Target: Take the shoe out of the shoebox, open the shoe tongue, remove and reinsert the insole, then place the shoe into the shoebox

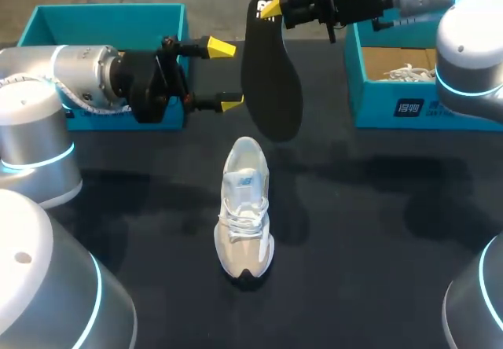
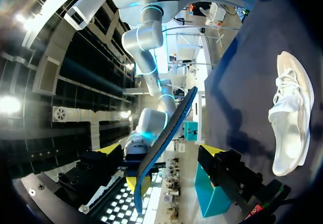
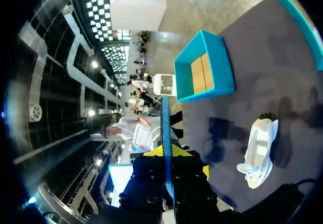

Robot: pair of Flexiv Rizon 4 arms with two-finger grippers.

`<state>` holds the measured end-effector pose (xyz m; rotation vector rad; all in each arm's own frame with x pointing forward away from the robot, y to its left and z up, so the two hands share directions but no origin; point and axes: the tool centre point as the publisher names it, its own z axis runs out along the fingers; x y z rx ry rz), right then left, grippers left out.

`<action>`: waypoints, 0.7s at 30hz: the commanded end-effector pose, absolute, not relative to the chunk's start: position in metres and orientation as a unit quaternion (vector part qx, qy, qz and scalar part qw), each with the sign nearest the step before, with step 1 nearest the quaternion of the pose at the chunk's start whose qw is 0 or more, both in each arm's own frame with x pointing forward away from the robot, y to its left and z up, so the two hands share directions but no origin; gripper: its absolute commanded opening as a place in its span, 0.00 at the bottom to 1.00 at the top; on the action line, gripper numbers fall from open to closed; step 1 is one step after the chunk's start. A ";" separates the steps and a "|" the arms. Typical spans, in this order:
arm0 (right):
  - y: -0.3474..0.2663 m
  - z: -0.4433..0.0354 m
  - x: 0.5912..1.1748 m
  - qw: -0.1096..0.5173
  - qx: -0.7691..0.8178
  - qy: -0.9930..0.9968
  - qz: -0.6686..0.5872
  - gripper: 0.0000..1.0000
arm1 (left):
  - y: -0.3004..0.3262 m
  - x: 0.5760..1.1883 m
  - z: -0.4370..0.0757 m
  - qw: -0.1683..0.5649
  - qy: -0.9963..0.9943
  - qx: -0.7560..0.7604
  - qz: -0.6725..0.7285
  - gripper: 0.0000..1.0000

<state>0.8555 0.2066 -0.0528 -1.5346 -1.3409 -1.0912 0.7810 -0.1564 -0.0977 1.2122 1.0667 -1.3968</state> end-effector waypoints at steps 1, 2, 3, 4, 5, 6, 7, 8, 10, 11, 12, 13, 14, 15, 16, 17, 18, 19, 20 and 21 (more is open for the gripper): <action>0.207 -0.053 0.855 0.403 -0.608 -0.530 -0.432 0.00 | -0.157 0.780 -0.098 0.484 0.438 0.497 -0.573 1.00; 0.207 -0.053 0.855 0.403 -0.608 -0.530 -0.432 0.00 | -0.157 0.780 -0.098 0.484 0.438 0.497 -0.573 1.00; 0.207 -0.053 0.855 0.403 -0.608 -0.530 -0.432 0.00 | -0.157 0.780 -0.098 0.484 0.438 0.497 -0.573 1.00; 0.207 -0.053 0.855 0.403 -0.608 -0.530 -0.432 0.00 | -0.157 0.780 -0.098 0.484 0.438 0.497 -0.573 1.00; 0.207 -0.053 0.855 0.403 -0.608 -0.530 -0.432 0.00 | -0.157 0.780 -0.098 0.484 0.438 0.497 -0.573 1.00; 0.207 -0.053 0.855 0.403 -0.608 -0.530 -0.432 0.00 | -0.157 0.780 -0.098 0.484 0.438 0.497 -0.573 1.00; 0.207 -0.053 0.855 0.403 -0.608 -0.530 -0.432 0.00 | -0.157 0.780 -0.098 0.484 0.438 0.497 -0.573 1.00; 0.207 -0.053 0.855 0.403 -0.608 -0.530 -0.432 0.00 | -0.157 0.780 -0.098 0.484 0.438 0.497 -0.573 1.00; 0.207 -0.053 0.855 0.403 -0.608 -0.530 -0.432 0.00 | -0.157 0.780 -0.098 0.483 0.437 0.496 -0.575 1.00; 0.207 -0.053 0.855 0.403 -0.608 -0.530 -0.432 0.00 | -0.157 0.778 -0.096 0.488 0.434 0.505 -0.564 1.00; 0.207 -0.053 0.855 0.403 -0.608 -0.530 -0.432 0.00 | -0.157 0.777 -0.095 0.490 0.432 0.510 -0.560 1.00; 0.207 -0.053 0.855 0.403 -0.608 -0.530 -0.432 0.00 | -0.157 0.777 -0.095 0.490 0.432 0.510 -0.560 1.00; 0.207 -0.053 0.855 0.403 -0.608 -0.530 -0.432 0.00 | -0.157 0.774 -0.092 0.496 0.423 0.518 -0.554 1.00; 0.207 -0.053 0.855 0.403 -0.608 -0.530 -0.432 0.00 | -0.157 0.772 -0.091 0.499 0.422 0.523 -0.547 1.00; 0.207 -0.053 0.855 0.403 -0.608 -0.530 -0.432 0.00 | -0.157 0.771 -0.090 0.504 0.420 0.524 -0.543 1.00; 0.207 -0.053 0.855 0.403 -0.608 -0.530 -0.432 0.00 | -0.158 0.770 -0.088 0.506 0.418 0.525 -0.542 1.00; 0.207 -0.053 0.855 0.403 -0.608 -0.530 -0.432 0.00 | -0.158 0.768 -0.087 0.511 0.414 0.528 -0.537 1.00; 0.207 -0.053 0.855 0.403 -0.608 -0.530 -0.432 0.00 | -0.158 0.766 -0.086 0.515 0.410 0.532 -0.532 1.00; 0.207 -0.053 0.855 0.403 -0.608 -0.530 -0.432 0.00 | -0.158 0.764 -0.085 0.518 0.409 0.532 -0.530 1.00; 0.207 -0.053 0.855 0.403 -0.608 -0.530 -0.432 0.00 | -0.159 0.762 -0.086 0.519 0.409 0.533 -0.528 1.00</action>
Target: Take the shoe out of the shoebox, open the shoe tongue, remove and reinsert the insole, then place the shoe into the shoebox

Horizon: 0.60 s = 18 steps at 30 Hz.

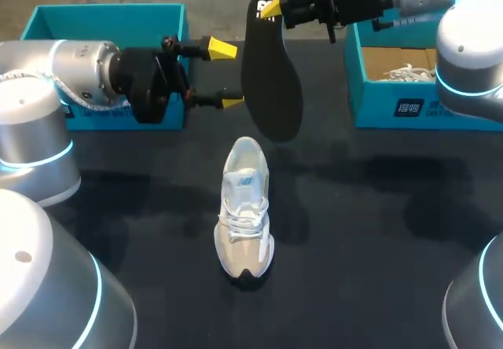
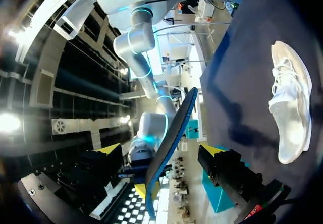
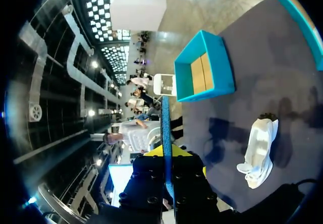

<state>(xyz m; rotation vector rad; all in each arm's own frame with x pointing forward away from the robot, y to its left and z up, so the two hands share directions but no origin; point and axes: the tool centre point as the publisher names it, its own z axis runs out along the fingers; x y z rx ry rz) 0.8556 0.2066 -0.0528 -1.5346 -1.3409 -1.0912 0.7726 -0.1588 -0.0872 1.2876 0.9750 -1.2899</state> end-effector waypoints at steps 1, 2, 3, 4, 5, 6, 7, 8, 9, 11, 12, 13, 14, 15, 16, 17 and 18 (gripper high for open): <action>0.207 -0.053 0.855 0.403 -0.608 -0.530 -0.432 0.00 | -0.159 0.762 -0.086 0.519 0.409 0.533 -0.528 1.00; 0.207 -0.053 0.855 0.403 -0.608 -0.530 -0.432 0.00 | -0.161 0.758 -0.090 0.519 0.407 0.537 -0.527 1.00; 0.207 -0.053 0.855 0.403 -0.608 -0.530 -0.432 0.00 | -0.163 0.758 -0.093 0.519 0.407 0.537 -0.526 1.00; 0.207 -0.053 0.855 0.403 -0.608 -0.530 -0.432 0.00 | -0.164 0.758 -0.096 0.519 0.408 0.536 -0.526 1.00; 0.207 -0.053 0.855 0.403 -0.608 -0.530 -0.432 0.00 | -0.165 0.757 -0.098 0.519 0.409 0.535 -0.526 1.00; 0.207 -0.053 0.855 0.403 -0.608 -0.530 -0.432 0.00 | -0.166 0.756 -0.101 0.518 0.410 0.536 -0.526 1.00; 0.207 -0.053 0.855 0.403 -0.608 -0.530 -0.432 0.00 | -0.166 0.756 -0.101 0.518 0.410 0.536 -0.526 1.00; 0.207 -0.053 0.855 0.403 -0.608 -0.530 -0.432 0.00 | -0.170 0.754 -0.102 0.517 0.407 0.540 -0.524 0.86; 0.207 -0.053 0.855 0.403 -0.608 -0.530 -0.432 0.00 | -0.172 0.753 -0.102 0.515 0.406 0.543 -0.524 0.78; 0.207 -0.053 0.855 0.403 -0.608 -0.530 -0.432 0.00 | -0.174 0.753 -0.102 0.517 0.405 0.544 -0.522 0.44; 0.207 -0.053 0.855 0.403 -0.608 -0.530 -0.432 0.00 | -0.176 0.753 -0.102 0.517 0.404 0.547 -0.520 0.43; 0.207 -0.053 0.855 0.403 -0.608 -0.530 -0.432 0.00 | -0.176 0.753 -0.102 0.518 0.403 0.548 -0.519 0.47; 0.207 -0.053 0.855 0.403 -0.608 -0.530 -0.432 0.00 | -0.177 0.753 -0.101 0.521 0.399 0.556 -0.511 0.48; 0.207 -0.053 0.855 0.403 -0.608 -0.530 -0.432 0.00 | -0.178 0.753 -0.101 0.522 0.396 0.562 -0.504 0.47; 0.207 -0.053 0.855 0.403 -0.608 -0.530 -0.432 0.00 | -0.179 0.753 -0.101 0.523 0.395 0.561 -0.506 0.45; 0.207 -0.053 0.855 0.403 -0.608 -0.530 -0.432 0.00 | -0.180 0.755 -0.101 0.529 0.393 0.561 -0.502 0.41; 0.207 -0.053 0.855 0.403 -0.608 -0.530 -0.432 0.00 | -0.181 0.756 -0.101 0.530 0.392 0.563 -0.498 0.38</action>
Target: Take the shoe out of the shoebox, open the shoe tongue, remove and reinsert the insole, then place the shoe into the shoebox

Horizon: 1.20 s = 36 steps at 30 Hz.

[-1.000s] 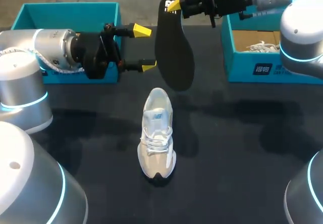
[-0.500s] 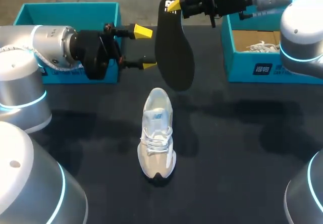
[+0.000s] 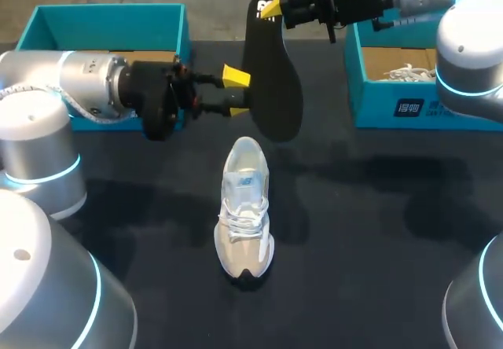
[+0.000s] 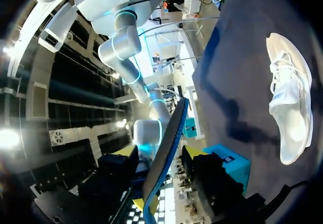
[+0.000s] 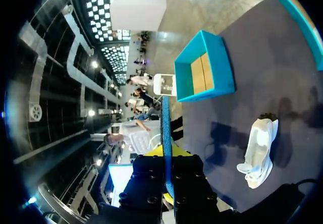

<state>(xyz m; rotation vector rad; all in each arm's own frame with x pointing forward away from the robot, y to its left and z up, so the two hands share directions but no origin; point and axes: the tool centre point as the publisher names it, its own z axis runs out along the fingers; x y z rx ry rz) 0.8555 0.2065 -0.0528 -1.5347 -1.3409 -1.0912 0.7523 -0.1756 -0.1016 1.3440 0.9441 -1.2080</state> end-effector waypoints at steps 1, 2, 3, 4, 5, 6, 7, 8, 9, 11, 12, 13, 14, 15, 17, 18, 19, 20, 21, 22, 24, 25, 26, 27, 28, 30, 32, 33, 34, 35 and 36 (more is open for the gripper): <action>0.207 -0.053 0.855 0.403 -0.608 -0.530 -0.432 0.00 | -0.182 0.756 -0.101 0.530 0.392 0.562 -0.500 0.37; 0.207 -0.053 0.855 0.403 -0.608 -0.530 -0.432 0.00 | -0.184 0.756 -0.101 0.531 0.389 0.569 -0.493 0.38; 0.207 -0.053 0.855 0.403 -0.608 -0.530 -0.432 0.00 | -0.185 0.756 -0.101 0.532 0.389 0.571 -0.490 0.40; 0.207 -0.053 0.855 0.403 -0.608 -0.530 -0.432 0.00 | -0.185 0.756 -0.101 0.532 0.388 0.570 -0.491 0.40; 0.207 -0.053 0.855 0.403 -0.608 -0.530 -0.432 0.00 | -0.187 0.757 -0.100 0.534 0.386 0.576 -0.484 0.40; 0.207 -0.053 0.855 0.403 -0.608 -0.530 -0.432 0.00 | -0.188 0.758 -0.100 0.536 0.385 0.575 -0.483 0.40; 0.207 -0.053 0.855 0.403 -0.608 -0.530 -0.432 0.00 | -0.189 0.759 -0.100 0.537 0.384 0.574 -0.484 0.39; 0.207 -0.053 0.855 0.403 -0.608 -0.530 -0.432 0.00 | -0.190 0.760 -0.100 0.540 0.383 0.578 -0.478 0.37; 0.207 -0.053 0.855 0.403 -0.608 -0.530 -0.432 0.00 | -0.191 0.761 -0.100 0.540 0.382 0.577 -0.479 0.36; 0.207 -0.053 0.855 0.403 -0.608 -0.530 -0.432 0.00 | -0.193 0.762 -0.101 0.544 0.379 0.580 -0.474 0.33; 0.207 -0.053 0.855 0.403 -0.608 -0.530 -0.432 0.00 | -0.194 0.763 -0.101 0.544 0.379 0.580 -0.474 0.33; 0.207 -0.053 0.855 0.403 -0.608 -0.530 -0.432 0.00 | -0.195 0.763 -0.101 0.544 0.378 0.579 -0.475 0.32; 0.207 -0.053 0.855 0.403 -0.608 -0.530 -0.432 0.00 | -0.197 0.764 -0.100 0.545 0.377 0.579 -0.475 0.29; 0.207 -0.053 0.855 0.403 -0.608 -0.530 -0.432 0.00 | -0.198 0.764 -0.101 0.546 0.376 0.580 -0.473 0.27; 0.207 -0.053 0.855 0.403 -0.608 -0.530 -0.432 0.00 | -0.200 0.766 -0.101 0.548 0.373 0.581 -0.472 0.27; 0.207 -0.053 0.855 0.403 -0.608 -0.530 -0.432 0.00 | -0.202 0.766 -0.101 0.550 0.372 0.581 -0.470 0.27; 0.207 -0.053 0.855 0.403 -0.608 -0.530 -0.432 0.00 | -0.203 0.768 -0.102 0.551 0.371 0.582 -0.470 0.26; 0.207 -0.053 0.855 0.403 -0.608 -0.530 -0.432 0.00 | -0.204 0.768 -0.102 0.551 0.371 0.581 -0.470 0.24; 0.207 -0.053 0.855 0.403 -0.608 -0.530 -0.432 0.00 | -0.205 0.769 -0.103 0.554 0.370 0.586 -0.462 0.21; 0.207 -0.053 0.855 0.403 -0.608 -0.530 -0.432 0.00 | -0.206 0.770 -0.103 0.553 0.371 0.585 -0.463 0.16; 0.207 -0.053 0.855 0.403 -0.608 -0.530 -0.432 0.00 | -0.206 0.772 -0.104 0.557 0.373 0.584 -0.458 0.00; 0.207 -0.053 0.855 0.403 -0.608 -0.530 -0.432 0.00 | -0.206 0.772 -0.104 0.556 0.373 0.584 -0.459 0.00; 0.207 -0.053 0.855 0.403 -0.608 -0.530 -0.432 0.00 | -0.206 0.772 -0.104 0.556 0.373 0.584 -0.459 0.00; 0.207 -0.053 0.855 0.403 -0.608 -0.530 -0.432 0.00 | -0.205 0.773 -0.105 0.557 0.373 0.583 -0.458 0.00; 0.207 -0.053 0.855 0.403 -0.608 -0.530 -0.432 0.00 | -0.205 0.773 -0.105 0.558 0.374 0.584 -0.457 0.00; 0.207 -0.053 0.855 0.403 -0.608 -0.530 -0.432 0.00 | -0.204 0.774 -0.105 0.558 0.374 0.583 -0.456 0.00; 0.207 -0.053 0.855 0.403 -0.608 -0.530 -0.432 0.00 | -0.204 0.775 -0.104 0.559 0.374 0.584 -0.455 0.00; 0.207 -0.053 0.855 0.403 -0.608 -0.530 -0.432 0.00 | -0.205 0.775 -0.104 0.559 0.373 0.584 -0.456 0.00; 0.207 -0.053 0.855 0.403 -0.608 -0.530 -0.432 0.00 | -0.205 0.775 -0.104 0.559 0.371 0.584 -0.456 0.00; 0.207 -0.053 0.856 0.401 -0.608 -0.532 -0.432 0.34 | -0.205 0.775 -0.104 0.559 0.370 0.585 -0.456 0.00; 0.207 -0.052 0.855 0.401 -0.608 -0.533 -0.431 1.00 | -0.205 0.775 -0.103 0.560 0.369 0.586 -0.456 0.00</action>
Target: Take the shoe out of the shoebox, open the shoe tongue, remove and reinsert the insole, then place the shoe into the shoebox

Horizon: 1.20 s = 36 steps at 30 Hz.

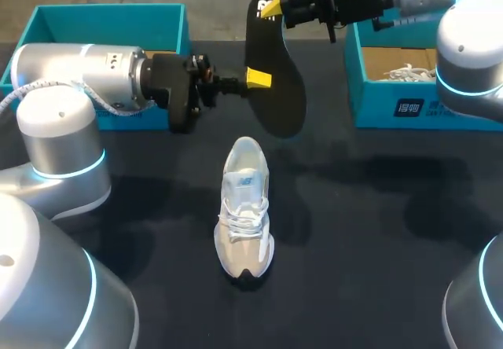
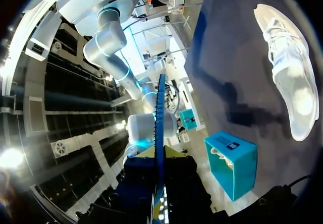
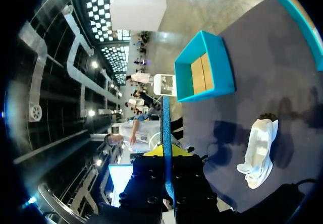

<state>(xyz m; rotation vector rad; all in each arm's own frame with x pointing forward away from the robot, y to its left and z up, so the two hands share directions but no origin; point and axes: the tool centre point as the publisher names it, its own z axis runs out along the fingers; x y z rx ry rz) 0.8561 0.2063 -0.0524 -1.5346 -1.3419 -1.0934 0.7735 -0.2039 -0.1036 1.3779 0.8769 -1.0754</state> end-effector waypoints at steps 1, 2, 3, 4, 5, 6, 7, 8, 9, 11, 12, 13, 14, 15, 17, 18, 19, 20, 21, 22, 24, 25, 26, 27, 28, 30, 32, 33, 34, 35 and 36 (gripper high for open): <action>0.207 -0.050 0.854 0.400 -0.608 -0.534 -0.430 1.00 | -0.205 0.776 -0.102 0.561 0.367 0.586 -0.455 0.00; 0.207 -0.048 0.853 0.400 -0.607 -0.533 -0.432 1.00 | -0.204 0.776 -0.101 0.562 0.367 0.586 -0.454 0.00; 0.205 -0.046 0.853 0.399 -0.607 -0.533 -0.434 1.00 | -0.203 0.778 -0.100 0.564 0.365 0.586 -0.453 0.00; 0.204 -0.045 0.852 0.398 -0.609 -0.530 -0.436 1.00 | -0.201 0.778 -0.099 0.565 0.365 0.587 -0.451 0.00; 0.203 -0.043 0.850 0.399 -0.610 -0.529 -0.435 1.00 | -0.200 0.780 -0.098 0.566 0.365 0.586 -0.451 0.00; 0.200 -0.040 0.848 0.398 -0.611 -0.527 -0.436 1.00 | -0.198 0.780 -0.096 0.568 0.365 0.585 -0.449 0.00; 0.197 -0.037 0.845 0.395 -0.612 -0.525 -0.441 1.00 | -0.196 0.781 -0.095 0.568 0.365 0.585 -0.449 0.00; 0.195 -0.037 0.844 0.395 -0.611 -0.524 -0.443 1.00 | -0.195 0.781 -0.094 0.568 0.365 0.585 -0.449 0.00; 0.186 -0.031 0.838 0.393 -0.613 -0.517 -0.451 1.00 | -0.189 0.783 -0.090 0.570 0.366 0.581 -0.452 0.00; 0.179 -0.025 0.832 0.388 -0.617 -0.516 -0.450 1.00 | -0.183 0.784 -0.087 0.569 0.368 0.581 -0.452 0.00; 0.176 -0.022 0.830 0.388 -0.617 -0.516 -0.450 1.00 | -0.180 0.784 -0.086 0.568 0.370 0.580 -0.452 0.00; 0.173 -0.019 0.828 0.385 -0.620 -0.516 -0.448 1.00 | -0.177 0.784 -0.084 0.568 0.372 0.580 -0.450 0.00; 0.171 -0.017 0.826 0.384 -0.621 -0.516 -0.448 1.00 | -0.173 0.785 -0.083 0.566 0.375 0.580 -0.450 0.00; 0.168 -0.016 0.825 0.386 -0.622 -0.515 -0.446 1.00 | -0.169 0.785 -0.082 0.565 0.378 0.580 -0.449 0.00; 0.165 -0.014 0.822 0.385 -0.629 -0.513 -0.439 1.00 | -0.161 0.788 -0.080 0.562 0.384 0.580 -0.447 0.00; 0.163 -0.012 0.820 0.388 -0.625 -0.514 -0.441 1.00 | -0.156 0.789 -0.079 0.562 0.386 0.580 -0.446 0.00; 0.162 -0.011 0.818 0.391 -0.622 -0.513 -0.444 1.00 | -0.153 0.789 -0.078 0.561 0.388 0.579 -0.446 0.00; 0.162 -0.011 0.817 0.391 -0.623 -0.513 -0.443 1.00 | -0.152 0.789 -0.077 0.561 0.389 0.579 -0.445 0.00; 0.162 -0.011 0.817 0.391 -0.623 -0.513 -0.443 1.00 | -0.152 0.789 -0.077 0.561 0.389 0.579 -0.445 0.00; 0.160 -0.011 0.811 0.395 -0.614 -0.516 -0.448 1.00 | -0.144 0.788 -0.075 0.559 0.394 0.577 -0.447 0.00; 0.160 -0.010 0.810 0.396 -0.613 -0.515 -0.450 1.00 | -0.143 0.788 -0.075 0.558 0.395 0.577 -0.447 0.00; 0.162 -0.011 0.803 0.394 -0.618 -0.514 -0.446 1.00 | -0.135 0.787 -0.070 0.557 0.399 0.574 -0.449 0.00; 0.163 -0.011 0.801 0.399 -0.615 -0.510 -0.451 1.00 | -0.133 0.787 -0.069 0.555 0.400 0.574 -0.450 0.00; 0.163 -0.011 0.801 0.399 -0.615 -0.510 -0.451 1.00 | -0.133 0.787 -0.069 0.555 0.400 0.574 -0.450 0.00; 0.168 -0.013 0.794 0.401 -0.613 -0.509 -0.451 1.00 | -0.125 0.786 -0.067 0.550 0.406 0.572 -0.453 0.00; 0.169 -0.013 0.793 0.403 -0.613 -0.506 -0.454 1.00 | -0.123 0.785 -0.067 0.550 0.408 0.570 -0.455 0.00; 0.178 -0.018 0.786 0.406 -0.611 -0.511 -0.448 1.00 | -0.113 0.784 -0.069 0.544 0.421 0.566 -0.456 0.00; 0.178 -0.018 0.786 0.406 -0.611 -0.511 -0.448 1.00 | -0.113 0.784 -0.069 0.544 0.421 0.566 -0.456 0.00; 0.183 -0.023 0.782 0.410 -0.608 -0.509 -0.450 1.00 | -0.107 0.782 -0.072 0.534 0.428 0.568 -0.458 0.00; 0.184 -0.025 0.781 0.411 -0.608 -0.507 -0.452 1.00 | -0.106 0.782 -0.073 0.533 0.429 0.568 -0.458 0.00; 0.184 -0.025 0.781 0.411 -0.608 -0.507 -0.452 1.00 | -0.106 0.782 -0.073 0.533 0.429 0.568 -0.458 0.00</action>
